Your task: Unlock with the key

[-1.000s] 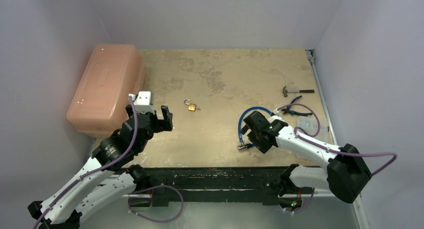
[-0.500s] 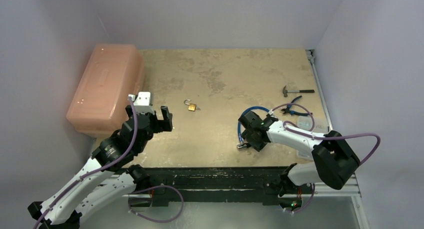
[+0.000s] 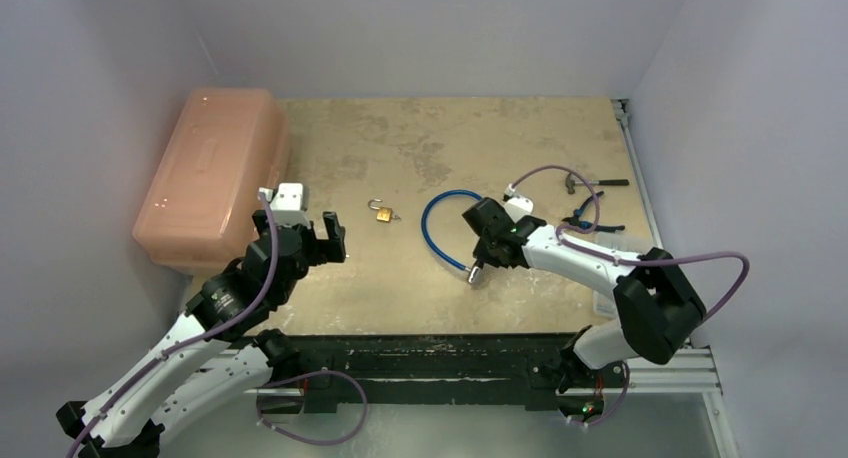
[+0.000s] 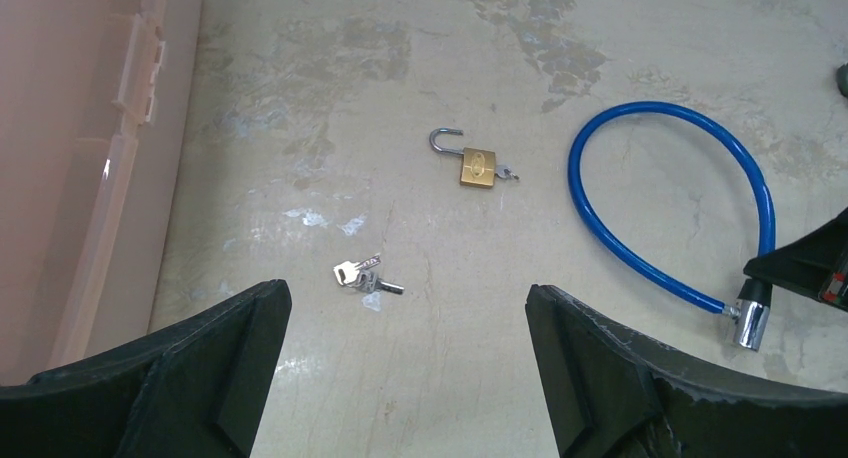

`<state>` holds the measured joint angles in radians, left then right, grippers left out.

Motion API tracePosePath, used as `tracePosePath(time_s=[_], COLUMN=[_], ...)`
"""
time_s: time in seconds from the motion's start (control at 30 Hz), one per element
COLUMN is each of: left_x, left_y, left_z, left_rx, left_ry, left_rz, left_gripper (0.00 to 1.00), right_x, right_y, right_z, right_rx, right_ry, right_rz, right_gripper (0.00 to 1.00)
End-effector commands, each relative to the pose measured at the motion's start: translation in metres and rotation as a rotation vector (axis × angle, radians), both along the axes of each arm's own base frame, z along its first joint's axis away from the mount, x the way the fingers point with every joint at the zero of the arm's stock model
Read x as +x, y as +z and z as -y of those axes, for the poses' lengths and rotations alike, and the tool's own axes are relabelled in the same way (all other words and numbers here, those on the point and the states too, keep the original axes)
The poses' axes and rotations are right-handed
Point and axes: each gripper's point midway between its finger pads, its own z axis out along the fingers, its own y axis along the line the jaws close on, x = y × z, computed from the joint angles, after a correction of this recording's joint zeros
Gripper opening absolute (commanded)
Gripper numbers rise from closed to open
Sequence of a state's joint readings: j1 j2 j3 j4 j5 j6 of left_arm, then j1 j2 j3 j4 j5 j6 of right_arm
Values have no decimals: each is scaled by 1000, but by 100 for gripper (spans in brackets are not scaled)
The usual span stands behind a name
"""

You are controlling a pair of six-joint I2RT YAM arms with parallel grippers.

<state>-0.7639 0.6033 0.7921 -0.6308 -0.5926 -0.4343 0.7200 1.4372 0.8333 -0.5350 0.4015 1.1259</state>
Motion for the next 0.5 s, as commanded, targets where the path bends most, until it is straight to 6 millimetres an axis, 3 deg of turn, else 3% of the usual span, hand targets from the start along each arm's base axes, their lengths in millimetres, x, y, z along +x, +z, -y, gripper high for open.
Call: tracePosePath(time_s=[0.0, 0.17, 0.37, 0.4, 0.47], left_x=[4, 6, 8, 8, 8], left_y=[3, 0, -7, -8, -7], left_z=[-4, -4, -4, -6, -15], left_rx=[-3, 6, 20, 23, -1], left_ry=[32, 45, 79, 98, 183], left_rz=[17, 6, -47, -56, -67], left_gripper=[96, 96, 93, 91, 89], right_x=[41, 60, 75, 76, 79], right_y=[36, 41, 15, 12, 12], right_z=[-18, -50, -68, -68, -69], right_rx=[-56, -14, -78, -89, -93], right_ry=[129, 252, 307, 314, 318], right_rz=[157, 186, 93, 81, 88], right_gripper=[0, 0, 0, 5, 30])
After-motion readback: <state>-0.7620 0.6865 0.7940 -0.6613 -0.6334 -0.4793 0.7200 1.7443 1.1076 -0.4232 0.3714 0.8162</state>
